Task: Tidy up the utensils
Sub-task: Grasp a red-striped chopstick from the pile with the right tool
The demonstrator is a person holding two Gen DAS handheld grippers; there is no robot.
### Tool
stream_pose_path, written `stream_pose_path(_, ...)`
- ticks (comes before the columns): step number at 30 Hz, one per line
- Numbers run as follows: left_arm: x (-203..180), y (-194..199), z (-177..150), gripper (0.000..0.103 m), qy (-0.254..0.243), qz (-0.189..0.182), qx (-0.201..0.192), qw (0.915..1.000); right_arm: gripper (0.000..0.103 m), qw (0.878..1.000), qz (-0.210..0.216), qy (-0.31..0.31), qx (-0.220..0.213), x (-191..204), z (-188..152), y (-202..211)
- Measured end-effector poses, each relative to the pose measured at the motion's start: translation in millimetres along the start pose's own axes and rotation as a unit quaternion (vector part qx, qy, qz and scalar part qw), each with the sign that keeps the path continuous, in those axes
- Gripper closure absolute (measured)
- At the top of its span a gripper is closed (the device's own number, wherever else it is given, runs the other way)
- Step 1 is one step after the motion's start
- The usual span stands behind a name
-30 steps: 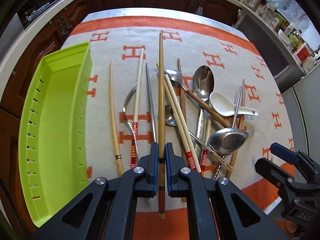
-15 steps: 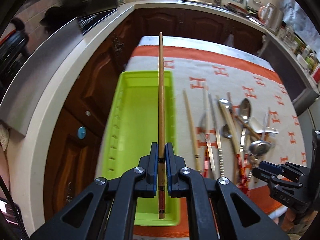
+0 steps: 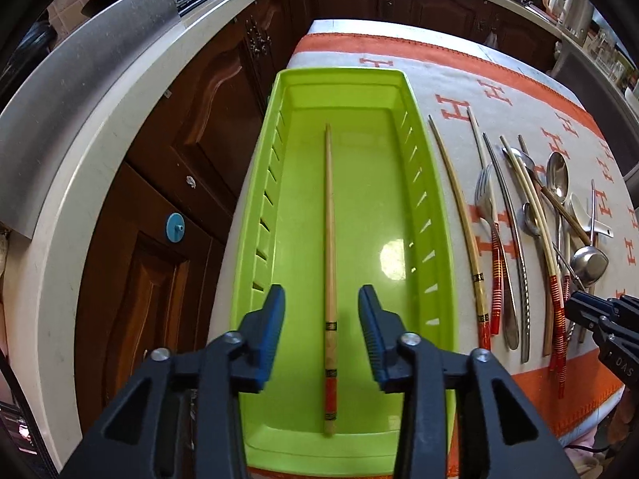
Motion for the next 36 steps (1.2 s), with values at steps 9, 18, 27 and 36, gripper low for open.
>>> stream_pose_path(9,8,7,13,0.056,0.015,-0.019,-0.018,0.9995,0.085,1.0,-0.004,-0.005,-0.001,6,7,-5)
stream_pose_path(18,8,13,17,0.056,0.021,-0.041,-0.025,0.9986,0.085,1.0,0.001,-0.003,0.001,15,11,-5)
stream_pose_path(27,9,6,13,0.056,0.029,-0.054,-0.017,0.998,0.085,1.0,-0.013,0.006,-0.004,20,18,-7)
stream_pose_path(36,14,4,15,0.056,0.042,-0.059,-0.016,0.9972,0.085,0.999,-0.032,0.006,-0.004,14,28,-14)
Point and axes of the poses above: each gripper's, at about its wrist camera, not at the fingertips, and y roughly against the way its jaws point, x to its left, z to its top, the point moved 8 cm from there along -y, roughly the way its jaws point, and after that the axes turned 10 degrees about y, right-handed, at the moved point
